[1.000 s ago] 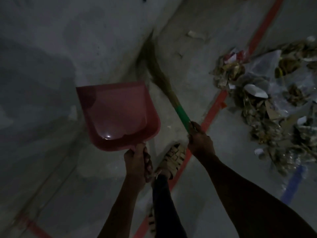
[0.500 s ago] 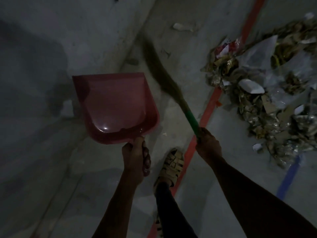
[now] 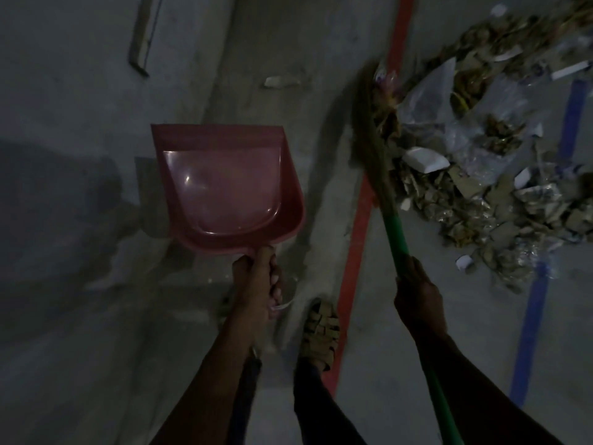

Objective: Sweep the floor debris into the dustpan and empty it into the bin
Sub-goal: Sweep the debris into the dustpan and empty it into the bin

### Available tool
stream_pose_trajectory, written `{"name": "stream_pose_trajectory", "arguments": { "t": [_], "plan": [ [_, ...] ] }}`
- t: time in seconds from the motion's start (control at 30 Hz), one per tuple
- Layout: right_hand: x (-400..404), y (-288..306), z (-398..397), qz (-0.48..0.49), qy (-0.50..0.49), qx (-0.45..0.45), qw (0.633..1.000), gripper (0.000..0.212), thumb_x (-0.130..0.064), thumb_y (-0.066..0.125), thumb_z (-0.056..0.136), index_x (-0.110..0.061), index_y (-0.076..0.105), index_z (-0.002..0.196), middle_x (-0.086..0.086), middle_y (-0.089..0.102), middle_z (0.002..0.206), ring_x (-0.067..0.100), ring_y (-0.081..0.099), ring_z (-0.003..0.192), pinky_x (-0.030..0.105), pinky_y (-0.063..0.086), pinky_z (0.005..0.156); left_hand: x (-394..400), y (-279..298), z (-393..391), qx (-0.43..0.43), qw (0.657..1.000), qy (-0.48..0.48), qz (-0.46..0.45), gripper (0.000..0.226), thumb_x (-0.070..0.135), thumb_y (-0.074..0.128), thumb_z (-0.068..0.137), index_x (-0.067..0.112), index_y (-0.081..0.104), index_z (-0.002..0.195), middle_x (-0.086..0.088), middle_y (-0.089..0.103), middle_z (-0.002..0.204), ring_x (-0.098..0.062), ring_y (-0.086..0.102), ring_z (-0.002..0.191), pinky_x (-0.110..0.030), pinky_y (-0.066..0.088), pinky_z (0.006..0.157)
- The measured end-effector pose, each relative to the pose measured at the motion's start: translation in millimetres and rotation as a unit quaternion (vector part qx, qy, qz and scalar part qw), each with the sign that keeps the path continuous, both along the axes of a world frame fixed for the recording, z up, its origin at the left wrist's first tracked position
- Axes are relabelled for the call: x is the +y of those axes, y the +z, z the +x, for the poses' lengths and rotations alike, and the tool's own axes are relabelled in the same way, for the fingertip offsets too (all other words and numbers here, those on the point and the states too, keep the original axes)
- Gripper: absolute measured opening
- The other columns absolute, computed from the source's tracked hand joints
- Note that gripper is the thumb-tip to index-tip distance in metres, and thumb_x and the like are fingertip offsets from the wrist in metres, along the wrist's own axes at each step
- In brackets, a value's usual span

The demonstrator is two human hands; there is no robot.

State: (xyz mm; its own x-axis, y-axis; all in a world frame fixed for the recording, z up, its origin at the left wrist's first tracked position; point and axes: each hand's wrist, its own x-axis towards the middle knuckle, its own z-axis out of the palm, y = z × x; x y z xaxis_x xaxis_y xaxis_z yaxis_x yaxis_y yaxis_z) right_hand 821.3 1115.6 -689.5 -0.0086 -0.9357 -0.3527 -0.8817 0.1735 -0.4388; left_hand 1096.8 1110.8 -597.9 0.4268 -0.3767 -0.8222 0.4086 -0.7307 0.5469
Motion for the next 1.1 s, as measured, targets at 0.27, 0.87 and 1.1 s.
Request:
{"name": "stream_pose_trajectory", "arguments": {
  "t": [0.27,0.87,1.1],
  "plan": [
    [-79.5,5.3,87.4,0.031,0.006,-0.093,0.995,0.060,0.000,0.058,0.091,-0.008,0.040,0.148,0.019,0.054,0.141,0.039,0.064,0.105,0.041,0.052,0.083,-53.0,-4.9,42.0,-0.003,0.999,-0.012,0.030,0.034,0.036,0.062,0.093,0.019,0.049,0.067,0.002,0.037,0.047,-0.014,0.031,0.034,-0.018,0.025,0.045],
    [-225.8,-5.6,217.5,0.189,-0.120,-0.039,0.974,0.041,-0.016,0.055,0.092,-0.019,0.050,0.132,0.010,0.061,0.106,0.030,0.064,0.088,0.047,0.059,0.074,-167.0,22.5,148.0,-0.019,0.993,-0.116,0.032,0.030,0.025,0.056,0.094,0.016,0.048,0.066,-0.001,0.036,0.049,-0.016,0.030,0.034,-0.015,0.025,0.038],
    [-172.6,0.0,73.8,0.198,-0.167,0.038,0.965,0.041,-0.015,0.051,0.094,-0.020,0.048,0.134,0.013,0.064,0.104,0.030,0.063,0.081,0.041,0.056,0.068,-170.3,24.1,86.7,-0.017,0.989,-0.143,0.036,0.029,0.021,0.055,0.093,0.014,0.046,0.067,-0.002,0.036,0.047,-0.015,0.030,0.028,-0.012,0.027,0.041]
  ]
}}
